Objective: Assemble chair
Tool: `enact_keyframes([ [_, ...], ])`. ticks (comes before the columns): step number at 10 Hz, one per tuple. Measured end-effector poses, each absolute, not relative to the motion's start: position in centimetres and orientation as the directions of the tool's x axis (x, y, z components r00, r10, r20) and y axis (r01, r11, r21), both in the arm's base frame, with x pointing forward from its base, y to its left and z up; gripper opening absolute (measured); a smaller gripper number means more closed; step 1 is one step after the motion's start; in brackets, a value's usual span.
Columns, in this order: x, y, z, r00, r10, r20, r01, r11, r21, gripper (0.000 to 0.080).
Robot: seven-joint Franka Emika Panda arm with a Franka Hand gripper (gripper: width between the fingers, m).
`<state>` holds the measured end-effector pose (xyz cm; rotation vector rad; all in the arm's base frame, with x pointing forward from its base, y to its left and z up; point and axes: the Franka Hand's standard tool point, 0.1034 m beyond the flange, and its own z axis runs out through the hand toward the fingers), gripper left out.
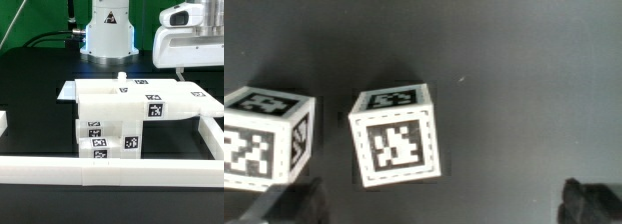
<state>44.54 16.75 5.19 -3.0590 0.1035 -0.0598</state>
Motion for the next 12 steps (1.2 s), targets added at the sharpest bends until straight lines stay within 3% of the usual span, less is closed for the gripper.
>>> enact_keyframes([
  [2, 43.9, 17.0, 3.6, 0.998, -0.052, 0.046, -0.048, -0.996, -0.070, 0.0649],
  [5, 44.4, 16.6, 2.8, 0.998, -0.048, 0.046, -0.045, -0.997, -0.064, 0.0649],
  [12, 45.0, 17.0, 2.1, 0.997, -0.052, 0.052, -0.048, -0.997, -0.063, 0.0649],
])
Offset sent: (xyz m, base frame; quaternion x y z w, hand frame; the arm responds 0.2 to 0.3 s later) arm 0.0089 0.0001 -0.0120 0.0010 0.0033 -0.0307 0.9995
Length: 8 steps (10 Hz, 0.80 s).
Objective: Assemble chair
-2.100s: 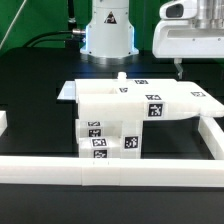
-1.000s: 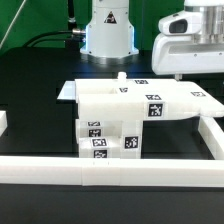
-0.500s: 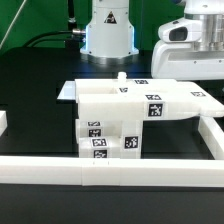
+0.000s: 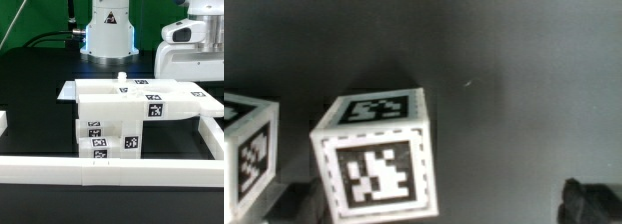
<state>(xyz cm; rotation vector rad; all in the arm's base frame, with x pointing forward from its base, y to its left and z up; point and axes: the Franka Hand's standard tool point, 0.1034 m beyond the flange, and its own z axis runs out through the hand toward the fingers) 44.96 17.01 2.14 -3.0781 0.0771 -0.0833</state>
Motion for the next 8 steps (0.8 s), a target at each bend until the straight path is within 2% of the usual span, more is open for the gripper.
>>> enact_keyframes([
  [3, 44.6, 16.9, 0.9, 0.997, -0.047, 0.057, -0.044, -0.998, -0.053, 0.0649],
  [8, 44.0, 16.6, 0.5, 0.998, -0.046, 0.045, -0.044, -0.998, -0.047, 0.0623],
])
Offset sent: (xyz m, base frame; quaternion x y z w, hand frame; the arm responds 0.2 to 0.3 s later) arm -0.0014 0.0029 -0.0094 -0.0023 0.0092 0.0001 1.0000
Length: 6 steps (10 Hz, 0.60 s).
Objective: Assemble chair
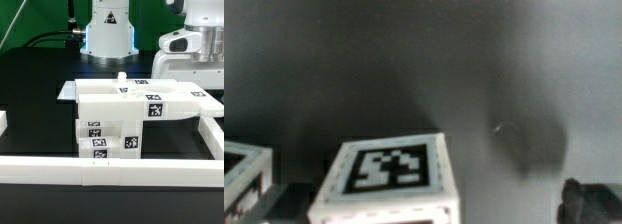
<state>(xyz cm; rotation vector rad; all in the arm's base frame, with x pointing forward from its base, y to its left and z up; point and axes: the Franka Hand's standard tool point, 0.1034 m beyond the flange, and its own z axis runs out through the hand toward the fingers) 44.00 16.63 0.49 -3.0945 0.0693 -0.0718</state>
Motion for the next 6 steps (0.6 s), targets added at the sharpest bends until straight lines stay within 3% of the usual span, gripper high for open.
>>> enact_keyframes([
  [1, 44.0, 16.4, 0.4, 0.998, -0.047, 0.044, -0.045, -0.998, -0.045, 0.0450],
  [2, 43.8, 16.1, 0.3, 0.998, -0.046, 0.041, -0.044, -0.998, -0.043, 0.0450],
  [3, 43.8, 15.8, 0.3, 0.998, -0.045, 0.042, -0.043, -0.998, -0.041, 0.0261],
  [6, 44.1, 15.4, 0.9, 0.997, -0.063, 0.033, -0.061, -0.997, -0.046, 0.0265],
])
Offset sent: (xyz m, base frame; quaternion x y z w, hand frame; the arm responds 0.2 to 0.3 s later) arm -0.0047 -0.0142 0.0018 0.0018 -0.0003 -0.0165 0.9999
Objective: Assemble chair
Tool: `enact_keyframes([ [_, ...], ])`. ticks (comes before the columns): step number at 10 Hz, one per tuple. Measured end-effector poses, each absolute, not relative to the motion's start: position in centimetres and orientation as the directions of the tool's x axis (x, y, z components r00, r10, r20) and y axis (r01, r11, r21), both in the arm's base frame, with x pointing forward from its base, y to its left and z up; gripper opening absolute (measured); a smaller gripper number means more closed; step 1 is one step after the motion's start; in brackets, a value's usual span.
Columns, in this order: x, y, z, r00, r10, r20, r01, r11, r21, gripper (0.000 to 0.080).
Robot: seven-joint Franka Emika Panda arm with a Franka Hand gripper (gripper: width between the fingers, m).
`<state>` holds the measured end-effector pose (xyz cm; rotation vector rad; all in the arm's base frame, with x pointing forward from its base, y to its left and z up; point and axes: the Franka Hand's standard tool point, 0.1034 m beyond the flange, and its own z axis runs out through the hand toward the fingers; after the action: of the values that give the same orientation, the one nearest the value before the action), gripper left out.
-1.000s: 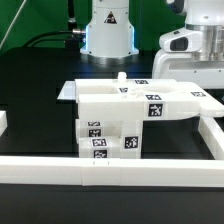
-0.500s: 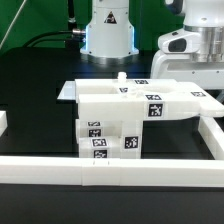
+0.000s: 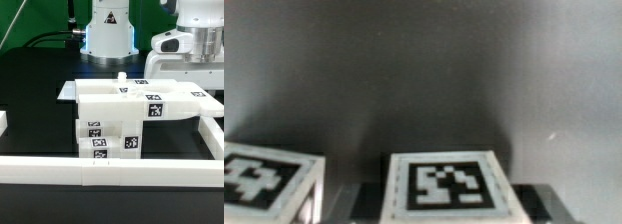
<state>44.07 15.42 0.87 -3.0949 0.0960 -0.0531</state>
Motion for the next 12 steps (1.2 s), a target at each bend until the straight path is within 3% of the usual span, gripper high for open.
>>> enact_keyframes([
  [2, 44.2, 16.5, 3.3, 0.995, -0.095, 0.011, -0.094, -0.993, -0.068, 0.0265],
  [4, 44.5, 17.1, 6.9, 0.994, -0.112, -0.002, -0.111, -0.989, -0.097, 0.0265],
  [7, 46.5, 14.6, 11.0, 0.992, -0.128, -0.016, -0.129, -0.983, -0.127, 0.0265],
  [8, 48.4, 12.8, 11.6, 0.993, -0.115, -0.012, -0.115, -0.985, -0.130, 0.0265],
  [10, 52.2, 10.8, 11.1, 0.992, -0.123, -0.038, -0.126, -0.984, -0.129, 0.0265],
  [12, 51.8, 11.1, 11.1, 0.993, -0.117, -0.035, -0.120, -0.984, -0.129, 0.0265],
])
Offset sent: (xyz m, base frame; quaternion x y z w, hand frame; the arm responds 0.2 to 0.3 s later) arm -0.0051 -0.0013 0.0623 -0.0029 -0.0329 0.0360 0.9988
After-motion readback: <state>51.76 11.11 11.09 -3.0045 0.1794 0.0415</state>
